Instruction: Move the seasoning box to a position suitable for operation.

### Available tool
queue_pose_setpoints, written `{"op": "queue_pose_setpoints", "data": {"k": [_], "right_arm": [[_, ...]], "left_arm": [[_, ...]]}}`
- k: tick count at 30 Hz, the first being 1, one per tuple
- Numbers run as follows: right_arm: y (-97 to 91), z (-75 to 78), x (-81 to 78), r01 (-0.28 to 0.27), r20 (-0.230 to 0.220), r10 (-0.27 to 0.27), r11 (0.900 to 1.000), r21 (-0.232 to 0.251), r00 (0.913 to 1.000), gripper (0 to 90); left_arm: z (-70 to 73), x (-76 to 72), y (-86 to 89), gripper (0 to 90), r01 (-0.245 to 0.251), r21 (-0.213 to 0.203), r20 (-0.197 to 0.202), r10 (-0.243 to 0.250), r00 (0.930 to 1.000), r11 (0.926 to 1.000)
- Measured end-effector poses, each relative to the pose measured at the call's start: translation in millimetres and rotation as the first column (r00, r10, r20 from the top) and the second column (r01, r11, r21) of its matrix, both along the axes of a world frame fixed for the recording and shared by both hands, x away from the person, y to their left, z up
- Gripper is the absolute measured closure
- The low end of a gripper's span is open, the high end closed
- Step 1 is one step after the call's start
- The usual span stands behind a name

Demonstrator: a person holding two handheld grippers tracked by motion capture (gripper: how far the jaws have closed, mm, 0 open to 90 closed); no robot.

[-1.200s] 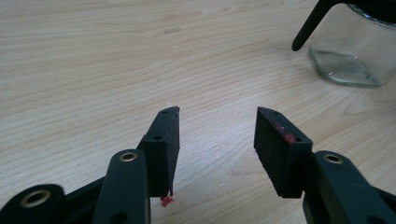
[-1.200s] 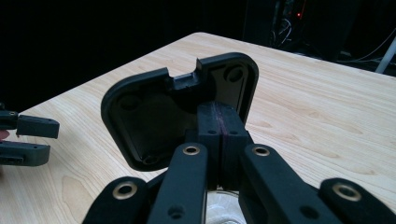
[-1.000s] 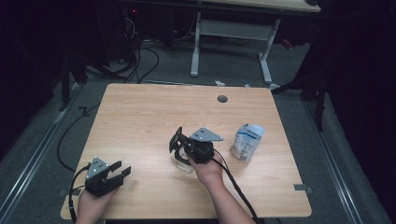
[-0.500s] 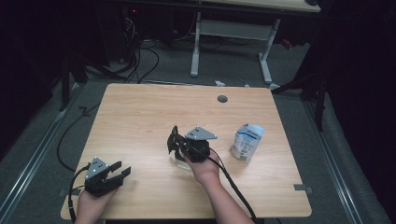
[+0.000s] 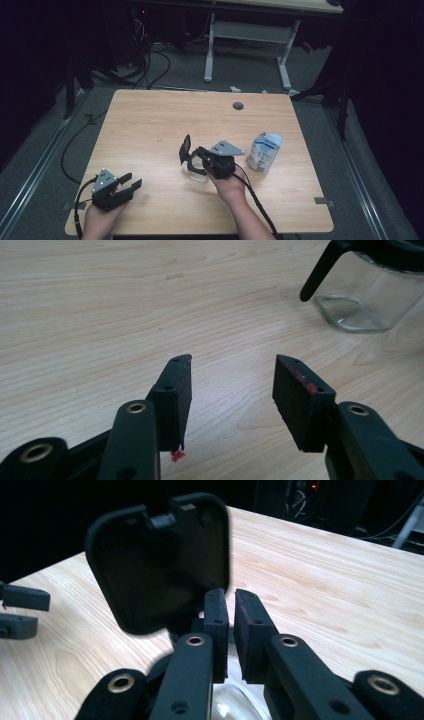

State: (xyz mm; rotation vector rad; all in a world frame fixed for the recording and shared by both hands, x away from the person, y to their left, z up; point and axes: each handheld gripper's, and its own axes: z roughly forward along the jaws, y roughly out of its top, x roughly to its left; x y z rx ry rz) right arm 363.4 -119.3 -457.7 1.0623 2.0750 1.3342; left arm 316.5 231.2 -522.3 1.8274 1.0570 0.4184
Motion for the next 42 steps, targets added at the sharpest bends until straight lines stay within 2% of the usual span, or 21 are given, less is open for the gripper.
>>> {"op": "queue_pose_setpoints", "data": {"k": [4, 7, 13, 16, 19, 20, 21, 24, 26, 28, 29, 32, 35, 42], "right_arm": [[-23.4, -5.2, -13.9, 0.033, 0.004, -0.033, 0.9995, 0.004, 0.9995, 82.7], [-41.9, -13.6, -24.9, 0.058, -0.001, -0.058, 0.9983, -0.003, 0.9983, 82.7], [-72.6, -35.7, -45.2, 0.100, -0.029, -0.101, 0.9946, -0.029, 0.9945, 83.3], [-87.4, -42.8, -55.6, 0.116, -0.037, -0.117, 0.9924, -0.041, 0.9924, 83.2], [-102.7, -50.1, -64.9, 0.133, -0.044, -0.135, 0.9895, -0.056, 0.9898, 80.7], [-107.9, -52.7, -68.0, 0.141, -0.049, -0.143, 0.9886, -0.053, 0.9885, 79.7], [-113.0, -55.1, -71.2, 0.152, -0.052, -0.155, 0.9871, -0.051, 0.9866, 78.1], [-126.5, -60.0, -78.9, 0.185, -0.073, -0.187, 0.9824, -0.026, 0.9797, 77.5], [-130.5, -59.5, -80.0, 0.199, -0.072, -0.200, 0.9797, -0.027, 0.9771, 75.9], [-132.7, -57.9, -79.9, 0.206, -0.068, -0.207, 0.9784, -0.020, 0.9760, 76.0], [-132.1, -57.5, -79.9, 0.208, -0.068, -0.208, 0.9781, -0.014, 0.9758, 76.0], [-127.4, -58.1, -80.2, 0.194, -0.060, -0.195, 0.9806, -0.030, 0.9789, 76.1], [-126.5, -57.2, -80.7, 0.190, -0.053, -0.191, 0.9813, -0.031, 0.9801, 76.0], [-132.9, -57.3, -80.7, 0.199, -0.055, -0.200, 0.9799, -0.016, 0.9783, 76.1]], "left_arm": [[2.3, -1.3, -12.4, 48.7, 0.029, -0.017, 0.003, -0.029, 0.9996, 0.9994], [4.3, -3.3, -27.6, 49.0, 0.055, 0.010, 0.026, -0.055, 0.9981, 0.9984], [6.1, -2.9, -52.2, 57.5, 0.092, 0.024, 0.043, -0.093, 0.9947, 0.9954], [4.5, -3.6, -58.8, 62.8, 0.091, 0.036, 0.054, -0.093, 0.9942, 0.9952], [1.9, -5.2, -60.9, 63.5, 0.070, 0.036, 0.069, -0.073, 0.9950, 0.9969], [1.7, -5.3, -60.8, 63.3, 0.068, 0.039, 0.072, -0.070, 0.9949, 0.9969], [2.1, -4.6, -61.0, 67.8, 0.072, 0.033, 0.067, -0.074, 0.9950, 0.9968], [3.4, -1.3, -67.1, 73.1, 0.093, 0.013, 0.053, -0.094, 0.9942, 0.9956], [2.6, 3.1, -77.7, 76.7, 0.103, 0.007, 0.036, -0.103, 0.9940, 0.9947], [0.7, 8.8, -90.9, 85.8, 0.103, 0.032, 0.037, -0.104, 0.9939, 0.9941], [-0.1, 13.1, -97.1, 90.0, 0.104, 0.029, 0.025, -0.105, 0.9942, 0.9941], [-1.6, 27.2, -113.8, 90.0, 0.119, 0.012, -0.007, -0.119, 0.9928, 0.9928], [-0.5, 38.1, -126.6, 90.0, 0.117, 0.022, -0.002, -0.117, 0.9931, 0.9929], [3.0, 58.7, -130.0, 90.0, 0.077, 0.011, 0.013, -0.077, 0.9970, 0.9970]]}}
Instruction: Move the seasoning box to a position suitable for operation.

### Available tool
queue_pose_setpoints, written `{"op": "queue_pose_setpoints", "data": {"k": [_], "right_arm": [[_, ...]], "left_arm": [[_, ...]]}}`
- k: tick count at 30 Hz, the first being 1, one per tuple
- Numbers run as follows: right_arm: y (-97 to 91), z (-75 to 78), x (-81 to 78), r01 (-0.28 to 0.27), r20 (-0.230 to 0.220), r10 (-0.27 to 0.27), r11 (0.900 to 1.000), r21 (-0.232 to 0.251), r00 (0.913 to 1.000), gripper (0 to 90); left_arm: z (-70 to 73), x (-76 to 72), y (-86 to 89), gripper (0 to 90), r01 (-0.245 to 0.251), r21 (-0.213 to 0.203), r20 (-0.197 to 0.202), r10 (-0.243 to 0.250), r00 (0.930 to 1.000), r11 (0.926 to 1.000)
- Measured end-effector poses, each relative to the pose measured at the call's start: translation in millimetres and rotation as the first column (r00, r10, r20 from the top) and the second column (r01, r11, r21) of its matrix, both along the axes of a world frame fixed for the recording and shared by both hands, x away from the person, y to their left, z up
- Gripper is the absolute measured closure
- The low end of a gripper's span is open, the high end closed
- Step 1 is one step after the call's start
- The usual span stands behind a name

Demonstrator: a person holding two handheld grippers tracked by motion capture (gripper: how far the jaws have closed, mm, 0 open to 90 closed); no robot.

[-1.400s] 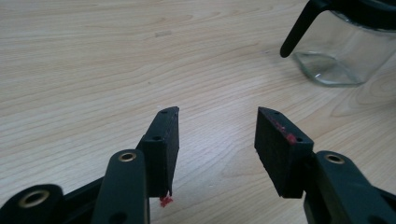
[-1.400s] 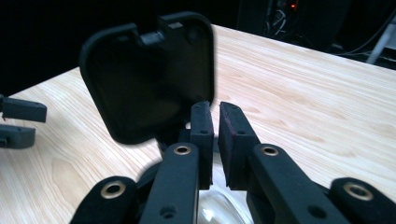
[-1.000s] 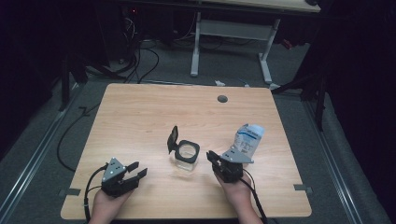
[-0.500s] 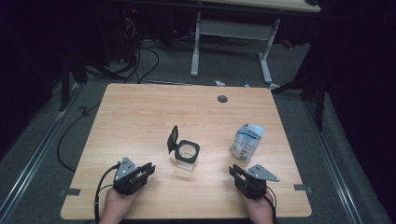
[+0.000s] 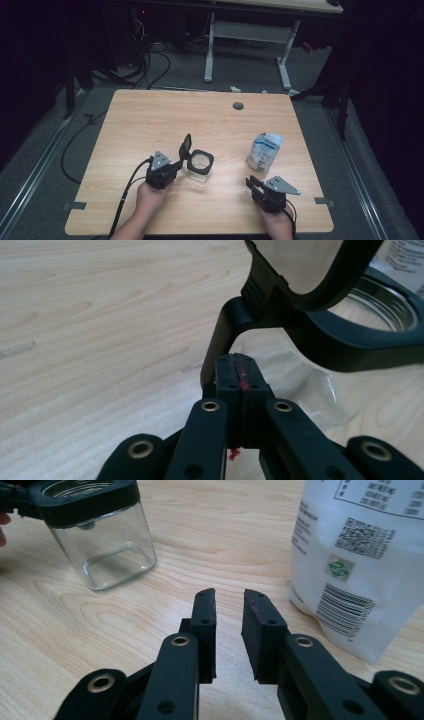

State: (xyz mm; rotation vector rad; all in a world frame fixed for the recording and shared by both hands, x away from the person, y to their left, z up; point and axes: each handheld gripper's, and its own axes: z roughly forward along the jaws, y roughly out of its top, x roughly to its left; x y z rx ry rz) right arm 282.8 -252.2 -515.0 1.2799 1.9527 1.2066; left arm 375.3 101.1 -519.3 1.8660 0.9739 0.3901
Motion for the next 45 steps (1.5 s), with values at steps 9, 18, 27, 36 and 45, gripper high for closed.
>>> {"op": "queue_pose_setpoints", "data": {"k": [9, 18, 27, 36, 45], "right_arm": [[-7.3, 0.4, -0.2, 0.023, -0.007, -0.023, 0.9997, -0.005, 0.9997, 75.8], [-36.6, -2.0, -5.7, 0.092, -0.006, -0.092, 0.9957, -0.010, 0.9958, 67.3], [-52.0, 2.0, 14.7, 0.108, 0.011, -0.108, 0.9940, 0.017, 0.9941, 57.0], [-62.1, 13.2, 38.7, 0.081, 0.036, -0.082, 0.9961, 0.034, 0.9960, 62.0], [-56.2, 10.7, 46.6, 0.056, 0.040, -0.058, 0.9977, 0.038, 0.9975, 78.1]], "left_arm": [[-4.1, 18.2, -15.3, 90.0, 0.024, -0.003, -0.012, -0.024, 0.9996, 0.9997], [4.2, -11.0, 28.4, 87.9, 0.007, 0.001, 0.010, -0.007, 0.9999, 1.0000], [-1.9, -61.4, 84.4, 72.3, 0.005, 0.052, 0.049, -0.008, 0.9988, 0.9986], [-7.7, -61.7, 96.7, 70.0, -0.010, 0.004, 0.044, 0.010, 0.9990, 0.9999], [-6.0, -61.8, 99.8, 69.8, -0.024, -0.007, 0.049, 0.025, 0.9985, 0.9997]]}}
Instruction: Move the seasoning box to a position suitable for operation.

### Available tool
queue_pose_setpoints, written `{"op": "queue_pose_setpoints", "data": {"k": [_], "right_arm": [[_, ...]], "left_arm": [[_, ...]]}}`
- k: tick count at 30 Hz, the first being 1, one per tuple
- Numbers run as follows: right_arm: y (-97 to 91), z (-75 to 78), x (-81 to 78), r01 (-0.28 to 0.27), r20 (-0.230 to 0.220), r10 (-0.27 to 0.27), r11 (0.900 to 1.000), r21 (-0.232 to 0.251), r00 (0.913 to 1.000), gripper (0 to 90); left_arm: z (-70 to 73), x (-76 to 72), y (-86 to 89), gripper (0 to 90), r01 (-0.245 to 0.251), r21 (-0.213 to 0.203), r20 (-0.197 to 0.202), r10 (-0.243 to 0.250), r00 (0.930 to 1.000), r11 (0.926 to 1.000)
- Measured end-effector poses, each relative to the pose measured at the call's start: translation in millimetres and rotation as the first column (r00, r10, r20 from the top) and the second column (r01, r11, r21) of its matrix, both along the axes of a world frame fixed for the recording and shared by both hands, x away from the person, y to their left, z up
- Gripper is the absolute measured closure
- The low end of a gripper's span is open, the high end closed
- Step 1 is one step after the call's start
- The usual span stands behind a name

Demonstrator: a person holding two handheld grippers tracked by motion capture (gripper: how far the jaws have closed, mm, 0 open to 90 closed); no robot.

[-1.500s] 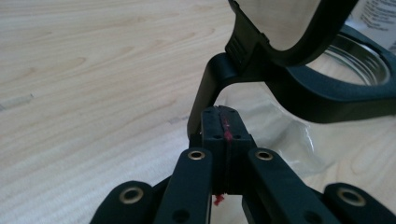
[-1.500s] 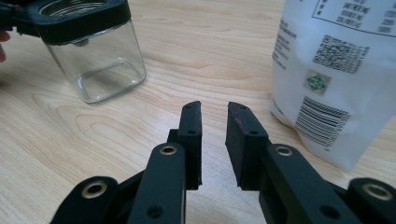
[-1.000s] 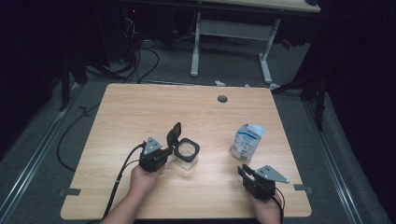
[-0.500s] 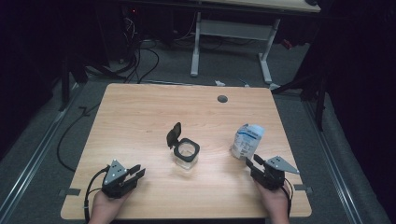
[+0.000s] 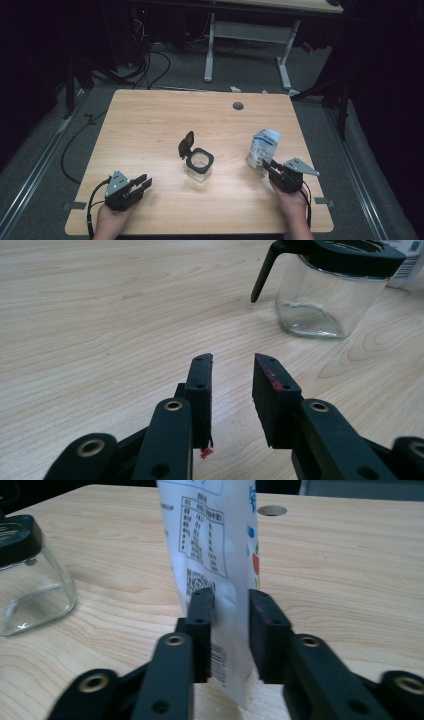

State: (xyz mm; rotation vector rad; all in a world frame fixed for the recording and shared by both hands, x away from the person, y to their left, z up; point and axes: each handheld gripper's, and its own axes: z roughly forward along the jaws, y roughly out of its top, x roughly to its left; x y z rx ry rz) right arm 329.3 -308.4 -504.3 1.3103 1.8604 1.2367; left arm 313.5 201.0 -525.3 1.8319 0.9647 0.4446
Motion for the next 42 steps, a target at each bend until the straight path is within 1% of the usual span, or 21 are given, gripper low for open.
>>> {"op": "queue_pose_setpoints", "data": {"k": [2, 4, 5, 8, 9, 10, 13, 15, 16, 22, 23, 25, 26, 29, 32, 36, 39, 42], "right_arm": [[3.6, 0.9, -3.0, -0.006, 0.002, 0.006, 1.0000, -0.007, 1.0000, 82.1], [6.9, 1.8, -5.4, -0.009, 0.007, 0.009, 0.9998, -0.015, 0.9999, 83.4], [8.4, 2.0, -6.1, -0.011, 0.010, 0.011, 0.9997, -0.021, 0.9999, 81.6], [11.1, 2.9, -5.2, -0.001, 0.021, 0.002, 0.9999, -0.010, 0.9998, 67.4], [11.1, 2.8, -3.9, -0.002, 0.025, 0.002, 1.0000, -0.002, 0.9997, 65.2], [11.1, 2.5, -2.7, -0.003, 0.027, 0.003, 1.0000, 0.007, 0.9996, 64.0], [12.2, 1.1, 0.0, 0.005, 0.034, -0.006, 0.9999, 0.009, 0.9994, 63.7], [12.9, 0.7, 0.8, 0.003, 0.041, -0.003, 1.0000, 0.001, 0.9991, 66.9], [13.6, 0.4, 1.0, 0.000, 0.050, 0.000, 0.9999, -0.010, 0.9987, 67.3], [14.8, 2.3, 3.9, 0.008, 0.034, -0.008, 1.0000, 0.002, 0.9994, 66.8], [15.1, 2.6, 4.2, 0.011, 0.031, -0.011, 0.9999, 0.003, 0.9995, 65.7], [16.8, 4.2, 6.6, 0.015, 0.028, -0.015, 0.9999, 0.002, 0.9995, 57.2], [17.7, 4.9, 7.5, 0.015, 0.026, -0.015, 0.9999, 0.003, 0.9995, 56.7], [21.0, 5.6, 8.3, 0.023, 0.027, -0.022, 0.9995, -0.020, 0.9994, 60.9], [19.2, 5.0, 6.6, 0.023, 0.026, -0.023, 0.9997, -0.009, 0.9994, 62.3], [16.1, -0.7, 1.3, 0.015, 0.031, -0.015, 0.9998, -0.012, 0.9994, 65.6], [15.3, -1.2, 0.0, 0.010, 0.031, -0.009, 0.9997, -0.023, 0.9995, 68.3], [16.6, -0.1, -0.8, 0.011, 0.047, -0.009, 0.9989, -0.046, 0.9989, 70.8]], "left_arm": [[-0.6, 0.1, -0.6, 69.8, 0.000, -0.002, -0.002, 0.000, 1.0000, 1.0000], [-0.9, 0.2, -1.0, 69.7, 0.002, -0.002, -0.002, -0.002, 1.0000, 1.0000], [-0.9, 0.1, -1.1, 69.7, 0.004, -0.003, -0.002, -0.004, 1.0000, 1.0000], [-1.1, -0.1, -1.2, 69.4, 0.007, -0.001, -0.004, -0.007, 1.0000, 1.0000], [-1.1, -0.1, -1.1, 69.3, 0.008, -0.003, -0.004, -0.008, 1.0000, 1.0000], [-1.1, -0.1, -1.0, 69.2, 0.009, -0.003, -0.005, -0.009, 0.9999, 1.0000], [-1.3, 0.0, -0.6, 68.4, 0.009, -0.007, -0.005, -0.009, 0.9999, 0.9999], [-1.5, 0.1, -0.5, 67.5, 0.010, -0.006, -0.006, -0.010, 0.9999, 0.9999], [-1.6, 0.2, -0.4, 67.2, 0.011, -0.005, -0.008, -0.011, 0.9999, 0.9999], [-1.5, 0.0, -0.2, 66.5, 0.015, -0.006, -0.010, -0.015, 0.9998, 0.9999], [-1.4, 0.0, -0.5, 66.4, 0.015, -0.006, -0.008, -0.015, 0.9999, 0.9999], [-0.9, -0.3, -0.5, 66.0, 0.015, -0.004, -0.008, -0.015, 0.9998, 0.9999], [-0.9, -0.4, -0.5, 66.0, 0.015, -0.004, -0.007, -0.015, 0.9999, 0.9999], [-1.1, -0.4, -0.2, 65.9, 0.015, -0.005, -0.006, -0.015, 0.9999, 0.9999], [-1.0, -0.4, 0.6, 65.9, 0.015, -0.005, -0.005, -0.015, 0.9999, 0.9999], [-1.9, 0.0, 0.8, 65.9, 0.017, -0.006, -0.010, -0.017, 0.9998, 0.9998], [-2.2, 0.3, -0.3, 65.8, 0.019, -0.005, -0.011, -0.019, 0.9998, 0.9998], [-1.6, -0.3, -0.4, 65.6, 0.020, -0.006, -0.009, -0.020, 0.9998, 0.9998]]}}
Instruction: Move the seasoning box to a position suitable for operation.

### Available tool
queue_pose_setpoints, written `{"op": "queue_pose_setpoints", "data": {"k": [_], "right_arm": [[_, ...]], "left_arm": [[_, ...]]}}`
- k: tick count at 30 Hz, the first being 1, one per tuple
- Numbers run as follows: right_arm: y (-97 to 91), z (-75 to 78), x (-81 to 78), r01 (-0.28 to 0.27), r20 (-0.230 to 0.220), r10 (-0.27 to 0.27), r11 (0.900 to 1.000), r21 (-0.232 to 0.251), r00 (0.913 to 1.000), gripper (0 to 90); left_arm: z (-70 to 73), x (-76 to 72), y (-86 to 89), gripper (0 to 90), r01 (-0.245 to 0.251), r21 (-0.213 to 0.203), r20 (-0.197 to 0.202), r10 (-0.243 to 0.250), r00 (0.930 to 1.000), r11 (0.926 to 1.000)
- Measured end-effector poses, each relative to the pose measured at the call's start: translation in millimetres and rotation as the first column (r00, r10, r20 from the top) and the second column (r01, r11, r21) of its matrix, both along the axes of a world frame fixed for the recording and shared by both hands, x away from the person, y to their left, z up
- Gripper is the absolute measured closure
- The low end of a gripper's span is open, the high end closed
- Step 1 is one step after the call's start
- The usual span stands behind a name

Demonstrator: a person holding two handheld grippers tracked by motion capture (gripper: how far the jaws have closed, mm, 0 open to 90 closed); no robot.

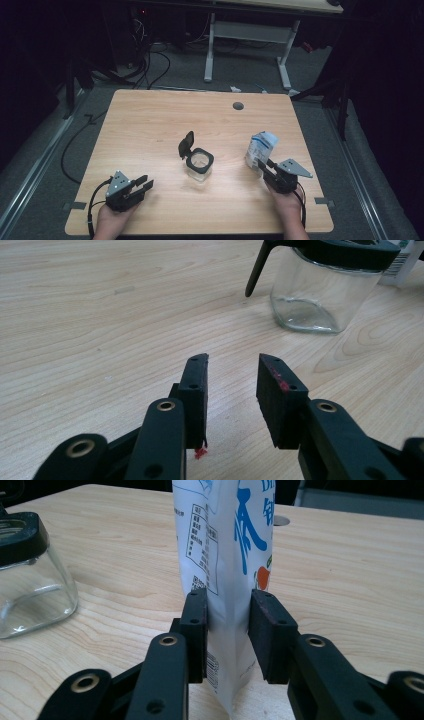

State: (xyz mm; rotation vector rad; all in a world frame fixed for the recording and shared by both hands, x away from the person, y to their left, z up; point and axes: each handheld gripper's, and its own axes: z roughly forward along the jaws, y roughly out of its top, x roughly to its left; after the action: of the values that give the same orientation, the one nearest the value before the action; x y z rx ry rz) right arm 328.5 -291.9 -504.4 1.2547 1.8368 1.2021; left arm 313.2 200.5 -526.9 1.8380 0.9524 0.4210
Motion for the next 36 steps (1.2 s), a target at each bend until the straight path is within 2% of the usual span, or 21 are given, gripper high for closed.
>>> {"op": "queue_pose_setpoints", "data": {"k": [4, 12, 18, 24, 28, 32, 36], "right_arm": [[0.4, 0.5, -0.2, -0.001, 0.013, 0.001, 0.9999, -0.011, 0.9999, 72.9], [-1.8, 0.5, 1.1, -0.008, 0.000, 0.008, 0.9999, 0.011, 1.0000, 78.9], [0.8, 0.8, 0.5, 0.000, 0.007, 0.000, 0.9999, -0.012, 1.0000, 81.8], [3.4, 6.2, 0.9, -0.012, -0.021, 0.011, 0.9989, -0.046, 0.9997, 82.9], [2.1, 10.6, -0.1, -0.023, -0.038, 0.021, 0.9991, -0.036, 0.9991, 83.2], [2.4, 15.3, -2.9, -0.044, -0.054, 0.042, 0.9978, -0.050, 0.9977, 83.2], [2.8, 20.7, -5.6, -0.066, -0.075, 0.061, 0.9961, -0.058, 0.9953, 83.3]], "left_arm": [[0.2, 0.2, 0.0, 64.8, -0.001, -0.005, -0.003, 0.001, 1.0000, 1.0000], [0.2, -0.2, -1.5, 64.1, 0.006, 0.001, -0.001, -0.006, 1.0000, 1.0000], [1.1, -1.5, -2.4, 62.1, 0.018, 0.003, 0.000, -0.018, 0.9998, 0.9998], [0.9, -2.2, -5.7, 61.0, 0.033, 0.002, 0.000, -0.033, 0.9995, 0.9995], [1.7, -2.8, -6.3, 59.9, 0.042, 0.002, 0.006, -0.042, 0.9991, 0.9991], [2.3, -2.4, -5.6, 56.6, 0.045, -0.003, -0.001, -0.045, 0.9990, 0.9990], [4.3, -3.6, -5.1, 54.3, 0.045, -0.010, 0.011, -0.045, 0.9989, 0.9989]]}}
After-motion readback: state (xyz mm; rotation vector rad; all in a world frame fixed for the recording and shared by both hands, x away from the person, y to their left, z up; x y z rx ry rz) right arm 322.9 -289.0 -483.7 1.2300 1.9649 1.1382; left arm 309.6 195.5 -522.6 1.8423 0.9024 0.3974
